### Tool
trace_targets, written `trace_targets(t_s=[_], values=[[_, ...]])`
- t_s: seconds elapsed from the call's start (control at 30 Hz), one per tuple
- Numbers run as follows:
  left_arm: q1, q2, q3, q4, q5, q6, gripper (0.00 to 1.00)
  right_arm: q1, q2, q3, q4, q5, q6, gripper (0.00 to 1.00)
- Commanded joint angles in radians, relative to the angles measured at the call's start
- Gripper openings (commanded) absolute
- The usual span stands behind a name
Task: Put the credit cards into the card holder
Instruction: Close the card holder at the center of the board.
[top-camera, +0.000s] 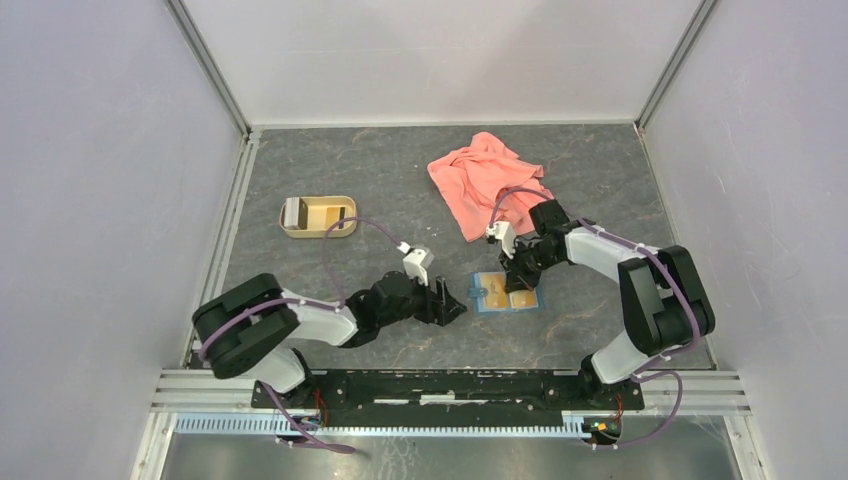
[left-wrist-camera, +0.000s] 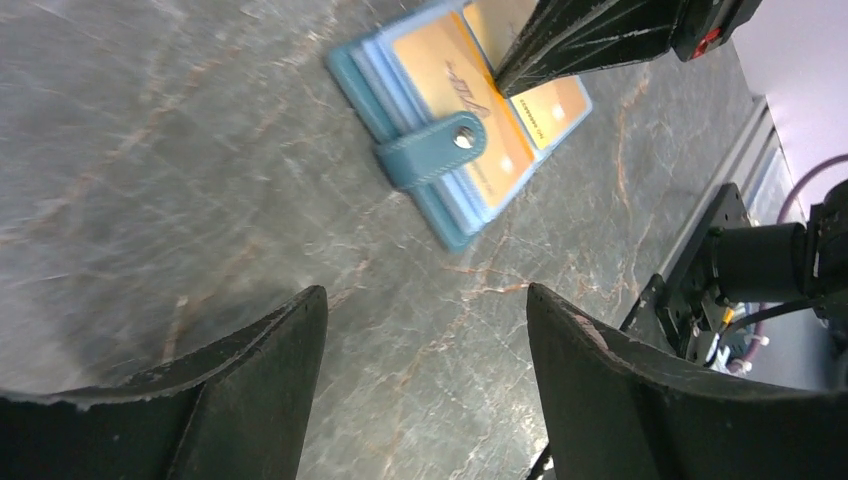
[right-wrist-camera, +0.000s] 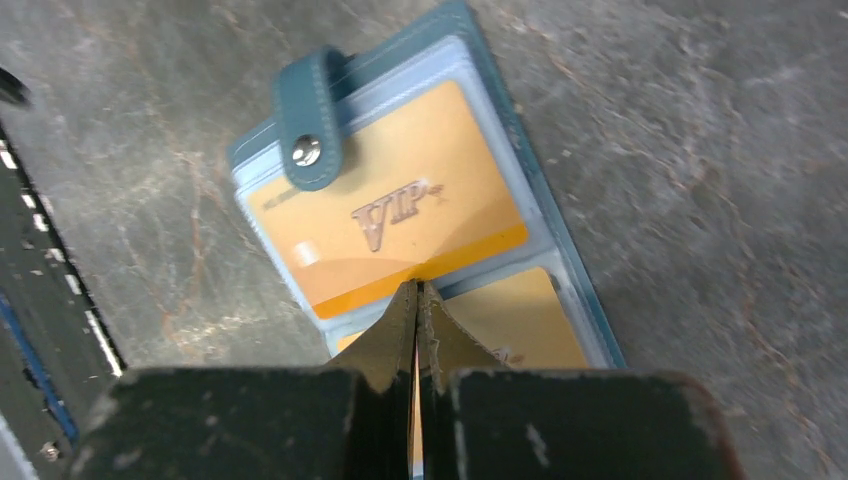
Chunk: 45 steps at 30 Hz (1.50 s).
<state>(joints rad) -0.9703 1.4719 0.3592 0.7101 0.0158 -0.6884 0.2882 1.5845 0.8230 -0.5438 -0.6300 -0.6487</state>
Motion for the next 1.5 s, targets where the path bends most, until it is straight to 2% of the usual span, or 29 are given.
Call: trace_targets(t_s=[0.0, 0.1, 0.2, 0.37, 0.4, 0.43, 0.47, 0.6, 0.73, 0.9, 0.97, 1.07, 1.13, 1.47], values=[[-0.043, 0.084, 0.078, 0.071, 0.039, -0.057, 0.79, 0.01, 0.008, 0.023, -0.029, -0.103, 0.012, 0.01], [-0.066, 0.111, 0.111, 0.024, 0.002, -0.054, 0.79, 0.007, -0.007, 0.036, -0.036, -0.086, 0.006, 0.02], [-0.072, 0.105, 0.133, -0.026, -0.033, -0.031, 0.81, -0.011, -0.061, 0.033, -0.026, -0.062, -0.002, 0.08], [-0.072, 0.108, 0.218, -0.175, -0.099, 0.033, 0.82, -0.076, -0.129, 0.028, -0.045, -0.131, -0.048, 0.14], [-0.075, 0.113, 0.237, -0.202, -0.114, 0.041, 0.85, -0.089, -0.141, 0.031, -0.053, -0.144, -0.065, 0.14], [-0.081, 0.115, 0.262, -0.236, -0.143, 0.046, 0.97, -0.102, -0.155, 0.033, -0.058, -0.158, -0.077, 0.15], [-0.089, 0.12, 0.291, -0.277, -0.176, 0.051, 0.99, -0.118, -0.181, 0.032, -0.057, -0.17, -0.086, 0.15], [-0.154, 0.167, 0.42, -0.468, -0.334, 0.081, 1.0, -0.187, -0.282, -0.008, 0.019, -0.175, -0.054, 0.17], [-0.211, 0.264, 0.584, -0.716, -0.532, 0.055, 0.95, -0.241, -0.288, -0.011, 0.017, -0.181, -0.043, 0.18], [-0.262, 0.375, 0.752, -0.906, -0.69, 0.052, 0.78, -0.256, -0.264, -0.005, 0.001, -0.196, -0.043, 0.18], [-0.265, 0.401, 0.783, -0.937, -0.709, 0.053, 0.73, -0.259, -0.26, -0.004, -0.002, -0.197, -0.045, 0.18], [-0.267, 0.426, 0.806, -0.958, -0.724, 0.055, 0.72, -0.259, -0.261, -0.005, -0.002, -0.198, -0.045, 0.18], [-0.266, 0.434, 0.81, -0.959, -0.727, 0.055, 0.68, -0.259, -0.258, -0.005, -0.003, -0.198, -0.045, 0.18], [-0.266, 0.427, 0.811, -0.957, -0.791, 0.058, 0.61, -0.259, -0.242, -0.005, -0.012, -0.21, -0.049, 0.18]])
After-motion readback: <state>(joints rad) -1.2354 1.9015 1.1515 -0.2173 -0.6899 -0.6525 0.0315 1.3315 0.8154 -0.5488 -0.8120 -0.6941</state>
